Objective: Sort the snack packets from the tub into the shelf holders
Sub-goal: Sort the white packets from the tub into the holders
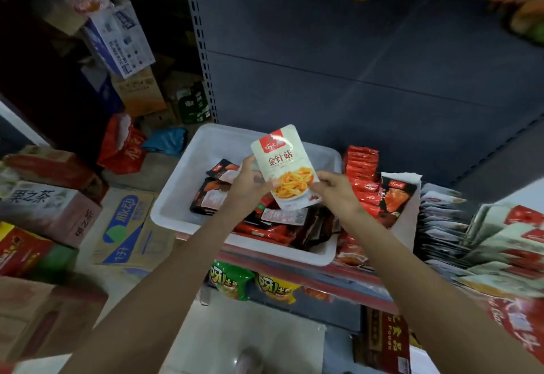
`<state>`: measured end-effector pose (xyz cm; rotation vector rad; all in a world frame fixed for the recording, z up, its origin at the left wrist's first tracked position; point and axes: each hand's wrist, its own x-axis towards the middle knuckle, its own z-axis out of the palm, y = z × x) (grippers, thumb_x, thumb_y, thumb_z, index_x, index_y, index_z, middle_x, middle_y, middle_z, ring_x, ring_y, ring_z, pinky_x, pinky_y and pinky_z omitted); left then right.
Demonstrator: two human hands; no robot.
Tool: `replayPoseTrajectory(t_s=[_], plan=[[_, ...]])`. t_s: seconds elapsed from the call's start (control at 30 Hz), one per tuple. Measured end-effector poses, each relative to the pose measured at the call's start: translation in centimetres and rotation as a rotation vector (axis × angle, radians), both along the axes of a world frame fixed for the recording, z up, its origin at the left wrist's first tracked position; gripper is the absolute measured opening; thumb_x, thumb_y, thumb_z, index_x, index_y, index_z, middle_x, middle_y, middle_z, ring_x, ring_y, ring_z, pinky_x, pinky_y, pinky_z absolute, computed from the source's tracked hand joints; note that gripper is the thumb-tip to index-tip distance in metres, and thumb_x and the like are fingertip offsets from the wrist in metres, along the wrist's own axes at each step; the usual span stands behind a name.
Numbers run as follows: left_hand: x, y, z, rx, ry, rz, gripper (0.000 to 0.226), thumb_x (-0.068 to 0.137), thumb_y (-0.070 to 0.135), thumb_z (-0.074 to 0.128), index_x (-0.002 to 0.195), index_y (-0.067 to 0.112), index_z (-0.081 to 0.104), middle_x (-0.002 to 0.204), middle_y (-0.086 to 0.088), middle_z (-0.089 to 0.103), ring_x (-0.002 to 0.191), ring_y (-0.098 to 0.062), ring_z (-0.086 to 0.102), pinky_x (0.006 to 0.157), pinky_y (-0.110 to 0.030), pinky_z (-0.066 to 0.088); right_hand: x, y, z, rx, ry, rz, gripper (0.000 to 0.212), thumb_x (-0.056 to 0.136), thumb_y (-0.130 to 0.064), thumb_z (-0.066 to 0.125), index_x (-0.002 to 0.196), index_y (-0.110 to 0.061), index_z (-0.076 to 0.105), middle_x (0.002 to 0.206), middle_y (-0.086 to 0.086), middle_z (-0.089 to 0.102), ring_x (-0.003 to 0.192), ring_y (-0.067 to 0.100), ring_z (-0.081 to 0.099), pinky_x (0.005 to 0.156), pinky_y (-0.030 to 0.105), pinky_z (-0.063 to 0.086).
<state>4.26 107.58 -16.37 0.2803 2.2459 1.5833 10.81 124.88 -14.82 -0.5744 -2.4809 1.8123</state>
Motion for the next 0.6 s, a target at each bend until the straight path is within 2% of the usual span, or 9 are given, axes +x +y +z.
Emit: replayPoseTrajectory(t_s=[0.07, 0.17, 0.27, 0.4, 0.5, 0.6], plan=[[1.1, 2.1, 1.1, 0.059, 0.056, 0.002, 0.067, 0.086, 0.016, 0.067, 0.138, 0.020, 0.026, 0.105, -0.006, 0.066, 0.095, -0.018, 0.064, 0.077, -0.036, 0.057, 1.6, 2.0, 1.1, 0.045, 0.075, -0.013, 0.015, 0.088, 0.004, 0.055, 0.098, -0.003, 0.064, 0.089, 0.004, 0.066, 0.074, 0.008, 0.062, 0.065, 0.016, 0.049], [3.4, 6.3, 3.3, 0.179, 0.104, -0.024, 0.063, 0.087, 0.009, 0.065, 0.135, 0.027, 0.028, 0.085, 0.001, 0.063, 0.082, -0.009, 0.066, 0.063, -0.025, 0.058, 4.3, 5.6, 3.3, 0.056, 0.172, -0.079, 0.018, 0.088, 0.003, 0.056, 0.099, -0.010, 0.062, 0.092, 0.001, 0.068, 0.082, 0.012, 0.065, 0.064, 0.019, 0.054], [5.9, 11.1, 5.0, 0.259, 0.138, -0.047, 0.061, 0.086, 0.009, 0.066, 0.128, 0.035, 0.031, 0.084, 0.000, 0.065, 0.081, -0.012, 0.068, 0.066, -0.031, 0.059, 7.4, 10.1, 5.3, 0.122, 0.263, -0.127, 0.017, 0.088, 0.004, 0.055, 0.096, -0.010, 0.061, 0.089, -0.001, 0.067, 0.081, 0.005, 0.064, 0.064, 0.015, 0.053], [9.3, 18.0, 6.7, 0.237, 0.242, -0.104, 0.062, 0.084, 0.014, 0.069, 0.123, 0.042, 0.030, 0.082, 0.000, 0.066, 0.080, -0.014, 0.067, 0.076, -0.039, 0.057, 12.1, 16.3, 6.7, 0.182, 0.334, -0.217, 0.015, 0.089, 0.003, 0.056, 0.095, -0.010, 0.060, 0.089, -0.003, 0.067, 0.082, -0.001, 0.063, 0.066, 0.012, 0.051], [11.9, 22.7, 7.1, 0.243, 0.279, -0.151, 0.063, 0.084, 0.015, 0.069, 0.123, 0.043, 0.029, 0.081, 0.005, 0.066, 0.077, -0.011, 0.067, 0.078, -0.043, 0.055, 15.4, 20.5, 7.2, 0.234, 0.362, -0.273, 0.016, 0.089, 0.002, 0.057, 0.094, -0.012, 0.060, 0.086, -0.002, 0.067, 0.073, -0.007, 0.062, 0.064, 0.010, 0.049], [13.9, 26.3, 7.3, 0.209, 0.358, -0.161, 0.065, 0.083, 0.018, 0.070, 0.126, 0.043, 0.029, 0.085, 0.006, 0.068, 0.076, -0.012, 0.068, 0.075, -0.045, 0.056, 18.0, 23.9, 7.4, 0.274, 0.363, -0.325, 0.013, 0.089, -0.001, 0.058, 0.093, -0.013, 0.060, 0.087, -0.002, 0.068, 0.078, -0.001, 0.064, 0.066, 0.017, 0.052]])
